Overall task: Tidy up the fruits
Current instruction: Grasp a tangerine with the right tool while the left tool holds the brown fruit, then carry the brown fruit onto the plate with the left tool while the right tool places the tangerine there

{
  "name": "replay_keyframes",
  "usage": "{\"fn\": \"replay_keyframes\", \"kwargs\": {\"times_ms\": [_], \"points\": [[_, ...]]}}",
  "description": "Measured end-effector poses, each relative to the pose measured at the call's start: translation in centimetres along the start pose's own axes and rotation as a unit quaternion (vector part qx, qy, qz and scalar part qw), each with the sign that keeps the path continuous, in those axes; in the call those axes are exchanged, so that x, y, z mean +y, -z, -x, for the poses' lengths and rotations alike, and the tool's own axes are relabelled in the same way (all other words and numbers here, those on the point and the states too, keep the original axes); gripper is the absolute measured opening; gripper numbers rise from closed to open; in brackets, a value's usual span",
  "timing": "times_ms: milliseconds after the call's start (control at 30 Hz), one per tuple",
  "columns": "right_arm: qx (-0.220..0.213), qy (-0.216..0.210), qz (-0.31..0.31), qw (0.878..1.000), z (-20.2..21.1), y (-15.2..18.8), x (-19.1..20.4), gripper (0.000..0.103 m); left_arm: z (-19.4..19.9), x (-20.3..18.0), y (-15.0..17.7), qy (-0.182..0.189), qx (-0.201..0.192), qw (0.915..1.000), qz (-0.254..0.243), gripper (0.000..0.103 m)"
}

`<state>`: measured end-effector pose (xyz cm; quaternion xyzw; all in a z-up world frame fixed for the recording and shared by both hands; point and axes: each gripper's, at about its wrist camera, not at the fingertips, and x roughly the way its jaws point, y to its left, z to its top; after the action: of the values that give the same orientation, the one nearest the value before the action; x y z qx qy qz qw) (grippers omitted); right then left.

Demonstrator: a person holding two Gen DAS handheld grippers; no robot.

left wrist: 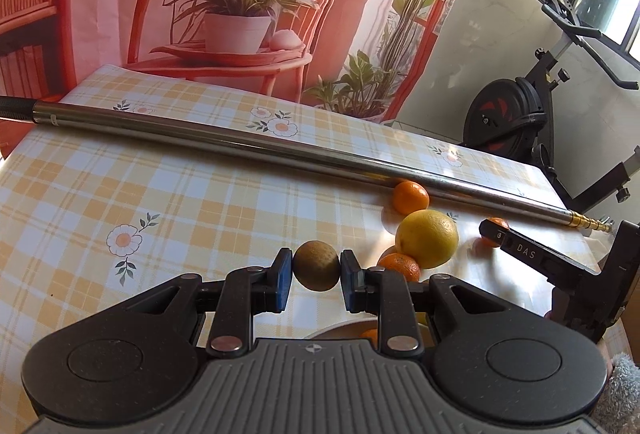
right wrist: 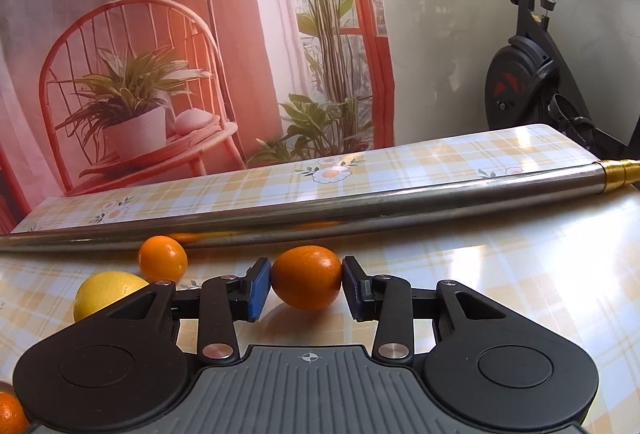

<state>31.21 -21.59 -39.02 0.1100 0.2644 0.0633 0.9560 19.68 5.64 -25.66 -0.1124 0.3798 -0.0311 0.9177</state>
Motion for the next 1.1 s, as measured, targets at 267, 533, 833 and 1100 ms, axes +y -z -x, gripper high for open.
{"fn": "replay_keyframes", "kwargs": {"times_ms": [267, 533, 833, 1100], "points": [[0.015, -0.01, -0.048, 0.999, 3.8, 1.0, 0.0, 0.035, 1.6, -0.4, 1.0, 0.038, 0.008, 0.999, -0.021, 0.027], [-0.001, -0.053, -0.042, 0.998, 9.6, 0.6, 3.5, 0.035, 3.5, -0.4, 1.2, 0.057, 0.003, 0.9976, -0.039, 0.027], [0.009, -0.064, -0.04, 0.997, 13.7, 1.6, 5.4, 0.035, 3.5, -0.6, 1.5, 0.081, 0.013, 0.9959, -0.037, 0.027], [0.011, -0.062, -0.042, 0.997, 15.5, 2.6, 5.3, 0.035, 1.7, -2.1, 1.6, 0.091, 0.031, 0.9926, -0.074, 0.027]]}}
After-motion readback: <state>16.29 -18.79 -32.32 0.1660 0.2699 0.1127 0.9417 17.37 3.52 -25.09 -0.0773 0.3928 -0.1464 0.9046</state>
